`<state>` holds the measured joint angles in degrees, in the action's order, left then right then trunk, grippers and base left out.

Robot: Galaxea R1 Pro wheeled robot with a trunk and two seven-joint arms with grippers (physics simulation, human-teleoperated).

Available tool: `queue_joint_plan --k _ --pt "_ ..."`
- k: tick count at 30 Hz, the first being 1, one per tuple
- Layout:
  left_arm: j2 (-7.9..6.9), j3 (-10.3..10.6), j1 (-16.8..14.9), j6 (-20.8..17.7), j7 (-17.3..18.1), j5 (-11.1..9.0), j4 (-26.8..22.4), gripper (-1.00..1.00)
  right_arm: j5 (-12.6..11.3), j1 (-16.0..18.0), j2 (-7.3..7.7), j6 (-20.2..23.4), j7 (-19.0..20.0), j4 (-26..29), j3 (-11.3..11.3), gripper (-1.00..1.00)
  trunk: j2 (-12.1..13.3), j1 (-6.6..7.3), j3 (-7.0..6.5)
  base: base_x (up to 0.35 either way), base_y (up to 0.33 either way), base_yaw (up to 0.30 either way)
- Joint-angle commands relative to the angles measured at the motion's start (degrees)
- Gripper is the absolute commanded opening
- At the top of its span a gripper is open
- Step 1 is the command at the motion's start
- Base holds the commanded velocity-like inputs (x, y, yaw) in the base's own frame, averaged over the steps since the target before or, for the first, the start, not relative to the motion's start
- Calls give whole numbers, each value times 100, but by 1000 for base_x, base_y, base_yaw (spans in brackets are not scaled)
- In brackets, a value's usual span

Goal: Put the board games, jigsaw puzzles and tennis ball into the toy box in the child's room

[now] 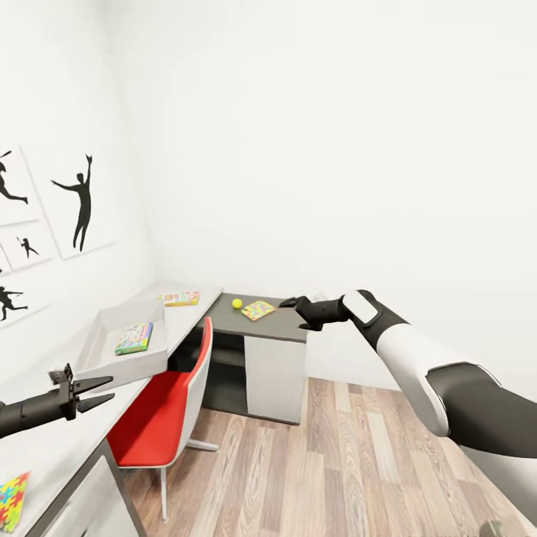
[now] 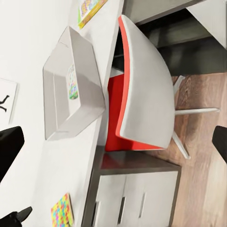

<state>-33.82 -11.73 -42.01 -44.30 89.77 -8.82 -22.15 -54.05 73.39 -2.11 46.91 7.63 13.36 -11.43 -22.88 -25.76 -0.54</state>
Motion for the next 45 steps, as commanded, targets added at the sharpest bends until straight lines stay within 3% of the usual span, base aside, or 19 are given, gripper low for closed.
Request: queue_joint_plan --k 1,15,45 --pt "-1 -4 0 -61 23 8 0 100 61 2 1 1 58 -3 -17 100 -4 -2 -2 0 0 -71" --pt "2 -2 -6 -57 23 12 -2 100 62 0 0 -23 56 -9 -18 100 -4 -2 -10 0 0 -43" --pt "0 -4 -6 -52 23 12 0 100 65 -18 7 -59 55 -10 -25 100 -4 -2 -10 0 0 -272"
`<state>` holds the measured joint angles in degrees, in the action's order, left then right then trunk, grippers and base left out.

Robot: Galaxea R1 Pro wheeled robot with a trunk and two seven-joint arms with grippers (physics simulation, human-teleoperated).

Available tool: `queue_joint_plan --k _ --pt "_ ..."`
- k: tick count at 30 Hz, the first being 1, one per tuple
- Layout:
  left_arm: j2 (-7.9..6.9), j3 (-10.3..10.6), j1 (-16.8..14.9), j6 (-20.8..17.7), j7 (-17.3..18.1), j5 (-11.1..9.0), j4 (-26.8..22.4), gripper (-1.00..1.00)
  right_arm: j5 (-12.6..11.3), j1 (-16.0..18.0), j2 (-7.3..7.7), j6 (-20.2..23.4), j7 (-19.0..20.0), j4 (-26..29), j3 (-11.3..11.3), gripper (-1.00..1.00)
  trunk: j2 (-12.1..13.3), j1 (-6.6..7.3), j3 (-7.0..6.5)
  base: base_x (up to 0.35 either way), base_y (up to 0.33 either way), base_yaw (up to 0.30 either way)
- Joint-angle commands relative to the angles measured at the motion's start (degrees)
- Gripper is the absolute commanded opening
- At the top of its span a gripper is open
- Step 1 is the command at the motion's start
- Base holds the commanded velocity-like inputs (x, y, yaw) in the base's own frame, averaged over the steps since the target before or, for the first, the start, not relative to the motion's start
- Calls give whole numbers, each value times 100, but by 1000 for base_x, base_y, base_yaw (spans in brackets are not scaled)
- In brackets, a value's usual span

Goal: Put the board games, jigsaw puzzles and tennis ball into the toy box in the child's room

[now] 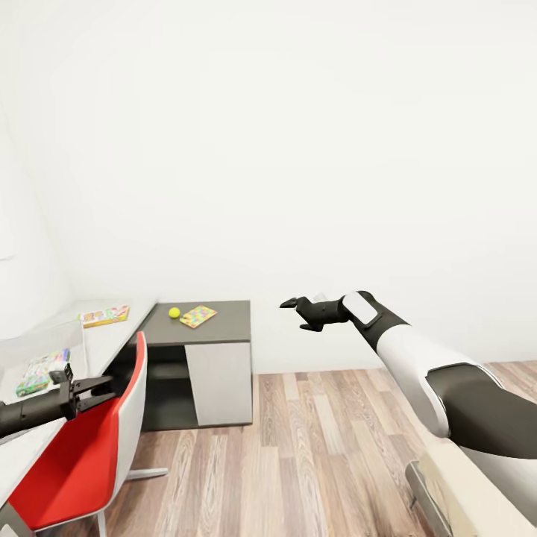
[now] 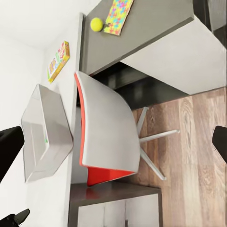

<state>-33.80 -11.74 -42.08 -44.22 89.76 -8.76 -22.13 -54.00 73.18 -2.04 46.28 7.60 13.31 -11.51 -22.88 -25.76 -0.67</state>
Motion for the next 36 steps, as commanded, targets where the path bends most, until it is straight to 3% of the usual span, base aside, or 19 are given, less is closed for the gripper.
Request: queue_joint_plan --k 1,25,28,32,34,36 --pt "0 -4 3 -61 24 6 -2 100 61 3 -1 4 58 -4 -17 100 -4 -2 3 0 0 -280" --pt "30 -2 0 -50 24 7 -11 100 99 3 -13 -11 55 -4 -26 100 -4 -2 3 0 0 -280" --pt "41 2 -1 -55 24 23 -11 100 270 3 -32 -12 51 -4 -27 100 -4 -2 3 0 0 -277" --pt "53 22 -1 -72 24 47 -11 100 737 3 -71 -15 49 -6 -22 100 -4 -2 3 0 0 -176" --pt "61 26 -1 -75 -155 52 -11 100 959 0 -91 -42 49 -7 -20 100 -4 -2 3 0 0 -64" --pt "81 24 -3 -78 -597 55 -11 100 1138 -28 -106 -143 49 -6 -23 100 -4 -2 3 0 0 -33"
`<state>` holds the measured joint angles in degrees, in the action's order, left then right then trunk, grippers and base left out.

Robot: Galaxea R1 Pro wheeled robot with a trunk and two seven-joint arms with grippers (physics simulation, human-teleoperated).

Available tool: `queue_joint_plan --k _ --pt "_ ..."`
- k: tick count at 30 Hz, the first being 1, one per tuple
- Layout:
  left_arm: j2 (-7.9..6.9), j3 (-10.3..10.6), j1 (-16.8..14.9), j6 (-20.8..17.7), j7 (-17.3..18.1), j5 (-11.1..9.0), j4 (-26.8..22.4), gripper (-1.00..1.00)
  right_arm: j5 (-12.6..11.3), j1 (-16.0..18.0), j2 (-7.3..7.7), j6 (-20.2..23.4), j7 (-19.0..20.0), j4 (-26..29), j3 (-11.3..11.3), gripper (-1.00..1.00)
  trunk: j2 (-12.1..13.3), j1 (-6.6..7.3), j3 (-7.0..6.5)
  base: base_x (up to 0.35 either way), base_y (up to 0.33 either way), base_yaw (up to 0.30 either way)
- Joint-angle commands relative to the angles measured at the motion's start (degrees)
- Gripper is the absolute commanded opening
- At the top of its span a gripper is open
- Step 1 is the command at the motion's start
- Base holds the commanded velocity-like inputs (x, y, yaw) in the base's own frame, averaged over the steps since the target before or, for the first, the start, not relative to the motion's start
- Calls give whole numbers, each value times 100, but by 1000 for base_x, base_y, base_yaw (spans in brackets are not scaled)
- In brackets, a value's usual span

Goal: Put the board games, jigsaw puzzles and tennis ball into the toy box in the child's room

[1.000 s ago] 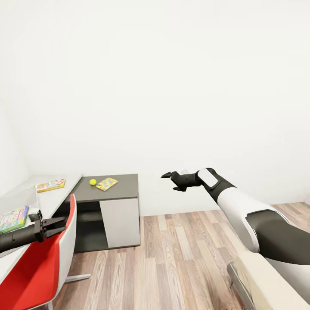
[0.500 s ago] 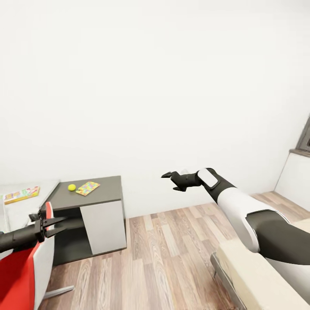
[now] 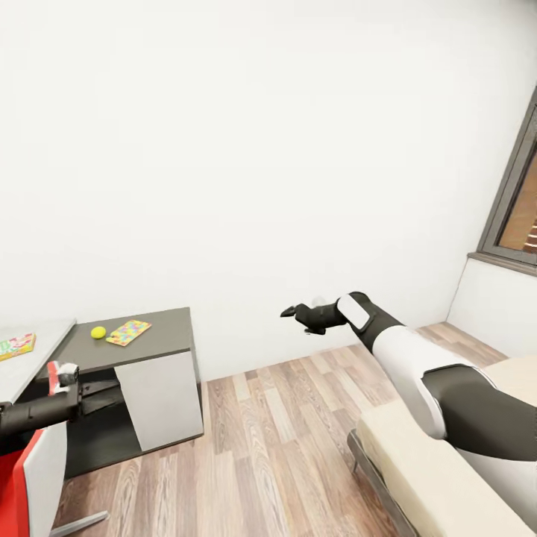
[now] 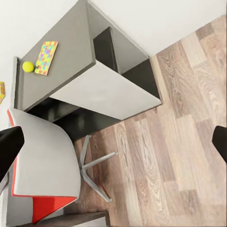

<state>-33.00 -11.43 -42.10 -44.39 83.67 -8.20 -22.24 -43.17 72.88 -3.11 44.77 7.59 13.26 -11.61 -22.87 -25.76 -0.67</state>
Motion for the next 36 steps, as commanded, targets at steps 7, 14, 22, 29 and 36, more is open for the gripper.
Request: queue_joint_plan --k 7,14,22,29,36 --pt "529 -30 -43 75 -2866 -3 1 100 751 -514 -165 -324 -52 35 -62 100 -5 -2 3 0 0 -8" --pt "1221 -24 -54 795 -5708 -15 9 100 1365 -1120 -358 -1112 -785 50 -41 100 -5 -2 3 0 0 0" --pt "1331 14 -50 1392 -6373 3 36 100 1428 -1689 -354 -2053 -900 109 -12 100 -5 -2 7 0 0 0" --pt "1338 26 -44 1818 -6437 4 69 100 1423 -1877 -299 -2417 -900 220 9 100 -5 -2 56 0 0 0" --pt "1339 12 -44 1863 -6446 -2 71 100 1426 -1905 -274 -2457 -899 300 15 100 -5 -2 119 0 8 -47"
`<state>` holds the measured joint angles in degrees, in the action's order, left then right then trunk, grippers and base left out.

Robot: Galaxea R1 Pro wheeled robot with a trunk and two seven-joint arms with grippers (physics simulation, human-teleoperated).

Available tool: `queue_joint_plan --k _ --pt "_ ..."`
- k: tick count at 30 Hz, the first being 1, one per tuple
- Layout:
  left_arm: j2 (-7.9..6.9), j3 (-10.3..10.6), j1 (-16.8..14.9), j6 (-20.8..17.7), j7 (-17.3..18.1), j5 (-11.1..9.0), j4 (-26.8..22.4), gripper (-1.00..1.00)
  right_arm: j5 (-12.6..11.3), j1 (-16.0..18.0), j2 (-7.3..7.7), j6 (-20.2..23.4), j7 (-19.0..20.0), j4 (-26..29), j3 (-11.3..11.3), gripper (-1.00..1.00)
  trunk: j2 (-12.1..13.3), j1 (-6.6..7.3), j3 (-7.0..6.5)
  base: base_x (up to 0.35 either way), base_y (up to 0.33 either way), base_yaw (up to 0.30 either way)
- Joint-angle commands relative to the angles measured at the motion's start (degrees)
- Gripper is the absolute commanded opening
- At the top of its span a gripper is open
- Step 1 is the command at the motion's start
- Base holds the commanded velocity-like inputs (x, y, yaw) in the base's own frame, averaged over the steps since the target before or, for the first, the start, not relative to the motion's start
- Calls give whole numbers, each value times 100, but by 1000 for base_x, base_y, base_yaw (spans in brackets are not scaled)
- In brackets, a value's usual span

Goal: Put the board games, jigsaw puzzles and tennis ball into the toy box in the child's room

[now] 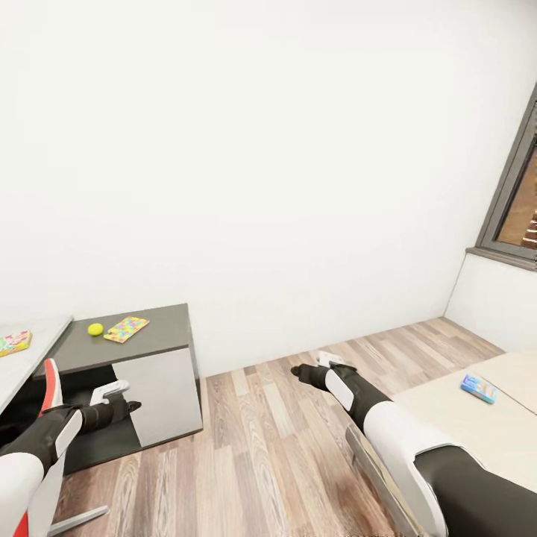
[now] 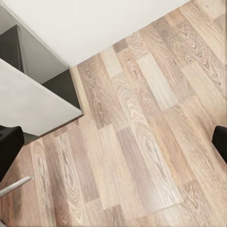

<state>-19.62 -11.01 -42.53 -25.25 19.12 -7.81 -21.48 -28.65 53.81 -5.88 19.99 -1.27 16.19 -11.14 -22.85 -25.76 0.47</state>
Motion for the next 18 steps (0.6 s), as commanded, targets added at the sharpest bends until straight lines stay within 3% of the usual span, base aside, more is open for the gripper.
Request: queue_joint_plan --k 1,18 --pt "2 -31 -1 -48 17 -42 -5 100 -22 1 4 5 -13 11 -31 100 -7 -2 13 0 73 -140" --pt "-24 -15 -1 -58 58 -47 -49 100 -26 -11 133 -52 12 24 -35 100 -7 -2 110 0 141 -220"
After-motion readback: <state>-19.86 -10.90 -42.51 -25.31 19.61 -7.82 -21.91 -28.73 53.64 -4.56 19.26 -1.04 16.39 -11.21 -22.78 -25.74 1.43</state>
